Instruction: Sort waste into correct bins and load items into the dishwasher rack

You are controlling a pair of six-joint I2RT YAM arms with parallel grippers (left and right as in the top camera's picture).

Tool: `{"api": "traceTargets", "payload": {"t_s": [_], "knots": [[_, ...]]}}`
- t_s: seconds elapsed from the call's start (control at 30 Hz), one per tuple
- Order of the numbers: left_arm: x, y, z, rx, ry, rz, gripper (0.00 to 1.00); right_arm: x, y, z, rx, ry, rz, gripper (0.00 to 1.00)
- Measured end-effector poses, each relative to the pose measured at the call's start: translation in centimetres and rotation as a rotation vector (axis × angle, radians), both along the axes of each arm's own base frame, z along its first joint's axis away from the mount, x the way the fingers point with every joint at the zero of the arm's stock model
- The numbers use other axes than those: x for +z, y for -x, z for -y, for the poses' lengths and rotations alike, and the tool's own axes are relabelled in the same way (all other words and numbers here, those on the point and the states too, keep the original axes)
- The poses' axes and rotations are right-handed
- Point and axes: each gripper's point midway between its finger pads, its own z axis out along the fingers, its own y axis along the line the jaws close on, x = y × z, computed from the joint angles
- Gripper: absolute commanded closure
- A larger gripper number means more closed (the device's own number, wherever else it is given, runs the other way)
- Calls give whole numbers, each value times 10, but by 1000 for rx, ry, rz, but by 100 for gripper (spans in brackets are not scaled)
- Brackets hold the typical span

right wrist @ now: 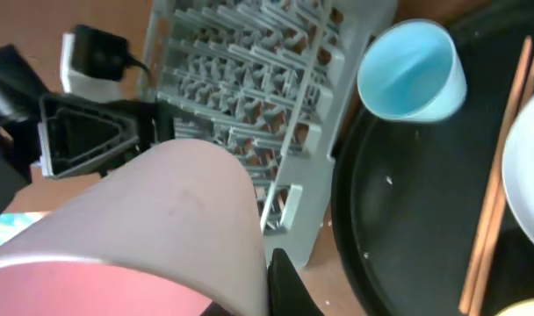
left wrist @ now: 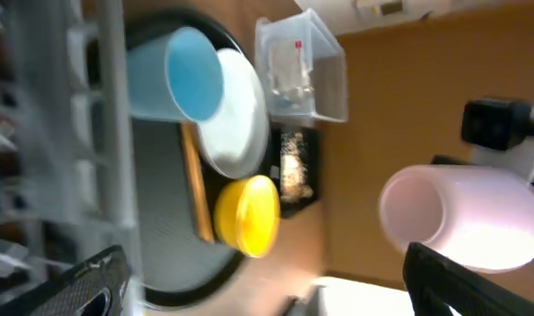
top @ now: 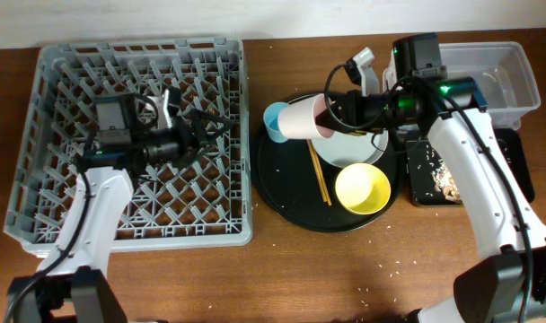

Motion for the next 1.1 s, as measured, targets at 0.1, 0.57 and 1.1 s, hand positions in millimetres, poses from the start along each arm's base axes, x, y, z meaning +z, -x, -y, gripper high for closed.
{"api": "traceTargets", "payload": {"t_s": [0.1, 0.57, 1.1], "knots": [[10, -4, 10, 50, 109, -136, 4, 8, -6, -25, 36, -30, 62, 96], [92, 11, 37, -233, 362, 24, 1, 11, -25, -89, 266, -349, 113, 96], [88, 9, 43, -225, 353, 22, 40, 4, -8, -128, 359, -393, 72, 96]]}}
